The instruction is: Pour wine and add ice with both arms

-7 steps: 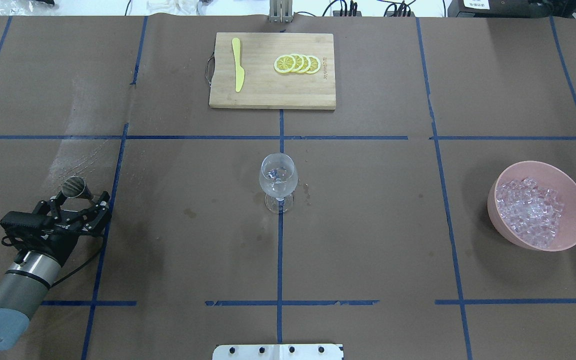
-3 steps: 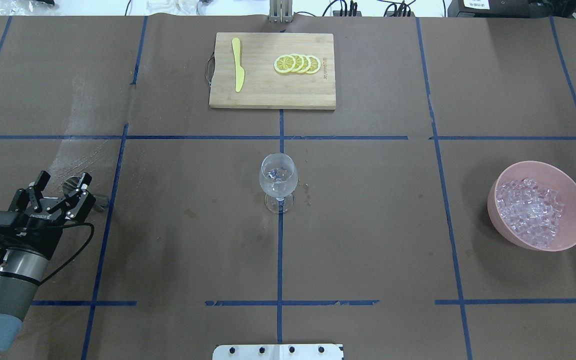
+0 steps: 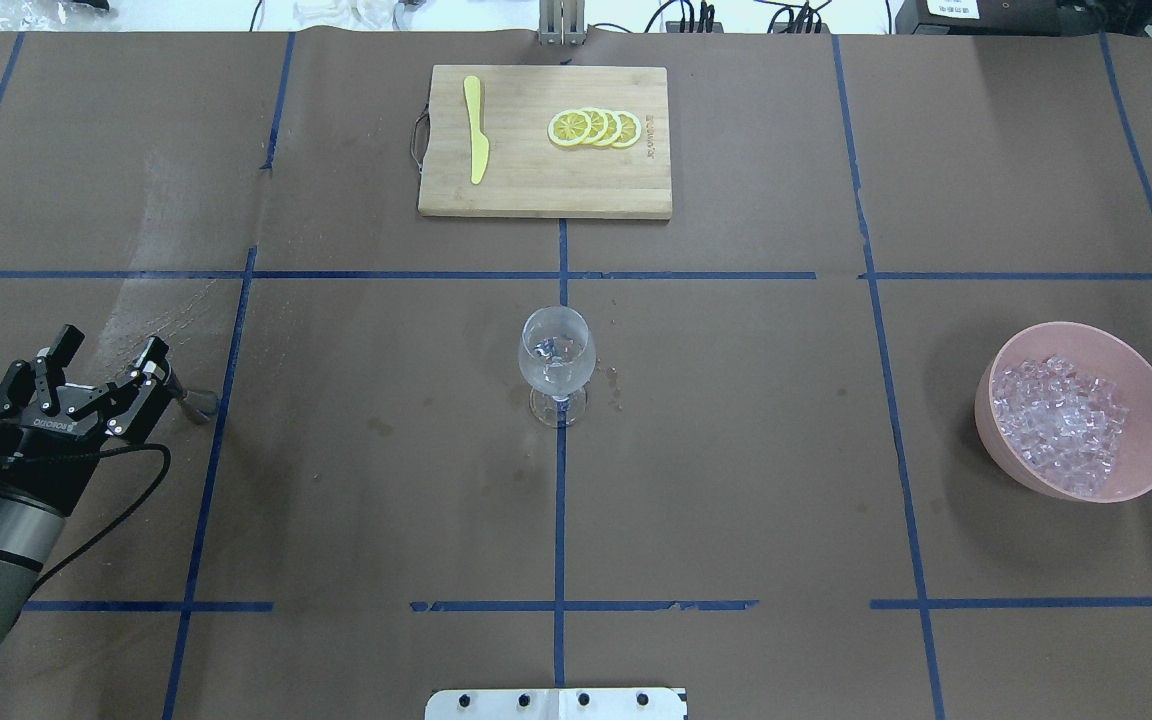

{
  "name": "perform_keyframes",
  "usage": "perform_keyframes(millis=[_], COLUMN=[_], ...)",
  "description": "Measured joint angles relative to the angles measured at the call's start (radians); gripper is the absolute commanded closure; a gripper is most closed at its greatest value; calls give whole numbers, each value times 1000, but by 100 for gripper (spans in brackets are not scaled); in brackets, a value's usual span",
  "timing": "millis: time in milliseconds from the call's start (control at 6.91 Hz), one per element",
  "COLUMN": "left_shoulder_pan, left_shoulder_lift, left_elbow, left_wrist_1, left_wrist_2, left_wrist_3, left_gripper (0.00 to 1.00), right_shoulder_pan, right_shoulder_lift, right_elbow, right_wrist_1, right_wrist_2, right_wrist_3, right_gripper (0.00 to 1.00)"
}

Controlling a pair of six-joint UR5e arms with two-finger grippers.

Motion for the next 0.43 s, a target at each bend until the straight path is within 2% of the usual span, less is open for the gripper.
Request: perform_keyframes(millis=[145, 434], left_shoulder_pan=[-71, -316], left_shoulder_lift=[10, 32], left_elbow=[-1, -2], left_wrist_1=[-14, 26], left_wrist_2=[-130, -503], left_wrist_3=[50, 169], left_gripper=[1, 1], right_shoulder_pan=[0, 0], right_shoulder_lift=[1, 2], right_elbow=[-1, -1], right_wrist_1=[0, 0], right_wrist_2=[0, -1], right_wrist_3=[-1, -1], right_gripper=[0, 0])
